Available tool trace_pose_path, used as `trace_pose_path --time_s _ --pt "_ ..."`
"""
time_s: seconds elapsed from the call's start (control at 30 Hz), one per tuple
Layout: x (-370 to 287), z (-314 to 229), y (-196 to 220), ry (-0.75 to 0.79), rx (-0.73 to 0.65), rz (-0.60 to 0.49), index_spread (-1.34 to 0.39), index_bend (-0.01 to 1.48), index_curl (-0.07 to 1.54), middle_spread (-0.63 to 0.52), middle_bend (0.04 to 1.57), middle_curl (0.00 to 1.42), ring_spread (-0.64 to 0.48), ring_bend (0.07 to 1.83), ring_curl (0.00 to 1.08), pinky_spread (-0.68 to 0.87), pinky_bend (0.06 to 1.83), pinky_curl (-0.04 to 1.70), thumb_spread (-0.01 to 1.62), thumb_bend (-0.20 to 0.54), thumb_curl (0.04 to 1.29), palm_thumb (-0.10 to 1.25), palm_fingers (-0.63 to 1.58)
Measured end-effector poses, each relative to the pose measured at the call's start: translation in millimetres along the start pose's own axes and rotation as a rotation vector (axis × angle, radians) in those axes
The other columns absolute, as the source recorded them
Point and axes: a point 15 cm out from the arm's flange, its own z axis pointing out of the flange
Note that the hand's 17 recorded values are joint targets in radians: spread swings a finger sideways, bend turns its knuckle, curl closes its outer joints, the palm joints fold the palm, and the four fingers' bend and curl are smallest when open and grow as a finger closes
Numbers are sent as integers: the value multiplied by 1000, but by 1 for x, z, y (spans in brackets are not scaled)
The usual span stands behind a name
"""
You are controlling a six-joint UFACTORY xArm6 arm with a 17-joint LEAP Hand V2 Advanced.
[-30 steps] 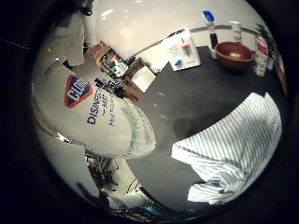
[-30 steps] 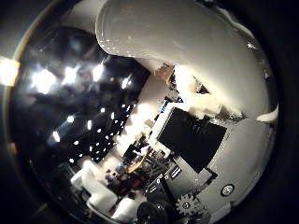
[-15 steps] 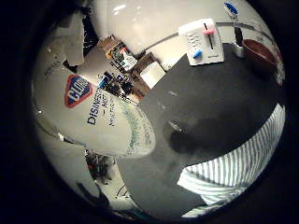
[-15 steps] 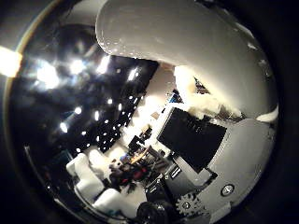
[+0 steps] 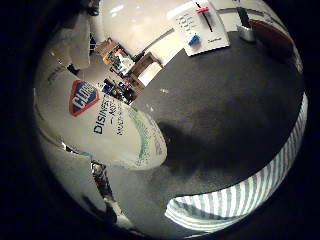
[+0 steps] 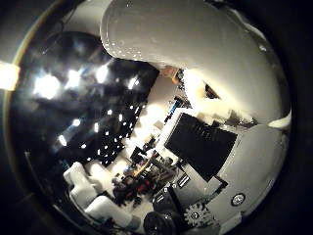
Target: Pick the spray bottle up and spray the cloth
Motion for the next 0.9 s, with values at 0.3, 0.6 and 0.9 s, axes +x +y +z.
trace_pose_path --time_s 0.3,0.6,0.9 --pt "3 -4 -1 7 0 7 -504 564 581 -289 958 577 -331 1177 472 -559 1123 453 829 -40 788 604 905" --pt "12 -16 4 41 -54 -19 -503 420 496 -272 558 424 -115 906 323 88 1196 454 1049 -38 491 323 343" --pt "0 -27 -4 61 -80 -33 -403 332 431 -154 412 362 159 705 210 558 1109 331 1020 -28 393 293 253"
